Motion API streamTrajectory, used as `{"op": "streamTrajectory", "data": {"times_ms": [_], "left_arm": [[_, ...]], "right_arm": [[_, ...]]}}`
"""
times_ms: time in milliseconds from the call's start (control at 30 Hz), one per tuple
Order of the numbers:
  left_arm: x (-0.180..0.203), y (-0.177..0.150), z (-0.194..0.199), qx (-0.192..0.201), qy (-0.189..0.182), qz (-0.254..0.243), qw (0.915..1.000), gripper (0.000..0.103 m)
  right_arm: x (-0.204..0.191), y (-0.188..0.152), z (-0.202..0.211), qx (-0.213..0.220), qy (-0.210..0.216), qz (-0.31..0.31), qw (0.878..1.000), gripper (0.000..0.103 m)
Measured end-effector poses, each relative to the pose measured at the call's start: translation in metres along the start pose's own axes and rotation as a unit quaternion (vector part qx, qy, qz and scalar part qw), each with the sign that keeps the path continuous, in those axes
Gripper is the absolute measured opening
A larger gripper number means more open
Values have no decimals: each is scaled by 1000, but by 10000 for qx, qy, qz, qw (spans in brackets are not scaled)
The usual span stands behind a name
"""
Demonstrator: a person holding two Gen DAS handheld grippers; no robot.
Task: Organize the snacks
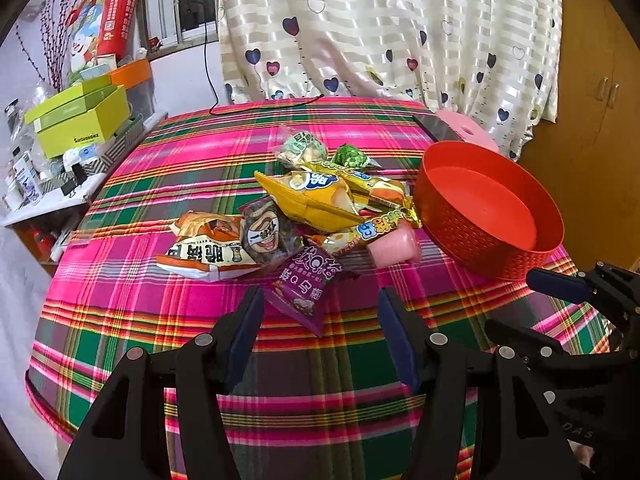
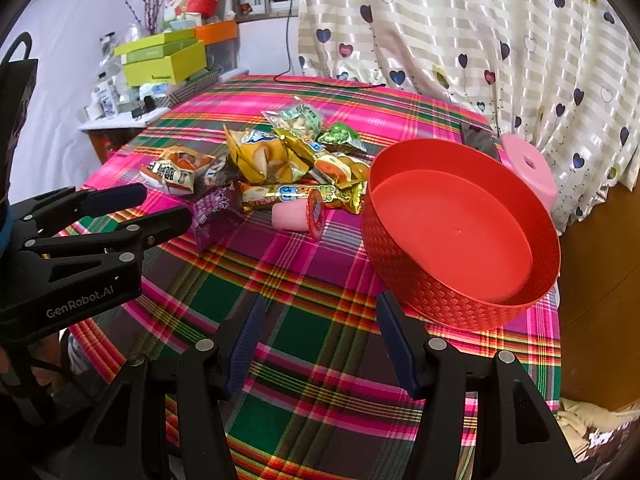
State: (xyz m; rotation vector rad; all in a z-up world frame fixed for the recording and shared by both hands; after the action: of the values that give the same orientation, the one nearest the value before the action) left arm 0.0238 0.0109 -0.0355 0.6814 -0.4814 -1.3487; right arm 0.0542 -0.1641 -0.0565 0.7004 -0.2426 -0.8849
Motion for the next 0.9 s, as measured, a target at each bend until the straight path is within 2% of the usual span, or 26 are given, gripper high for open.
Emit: {"op": "streamTrajectory", "data": {"times_ms": [900], "left_arm": [[-10,-4,-5,-55,-50,182,9998,59]], "right_arm": [[-4,3,-3,-14,-5,20,10000,57]]}}
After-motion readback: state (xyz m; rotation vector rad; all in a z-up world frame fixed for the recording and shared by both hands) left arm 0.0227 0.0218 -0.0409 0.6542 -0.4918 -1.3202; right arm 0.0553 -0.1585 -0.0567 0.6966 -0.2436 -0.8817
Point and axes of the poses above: each gripper's, at about its wrist camera, not at the fingertips, and z roughly against the way its jaws point, x to its right, y to its top, the point moved 5 cm from there along -z, roughly the way its jaws point, and after that the axes turned 6 degrees about y, right-handed, at the moved point
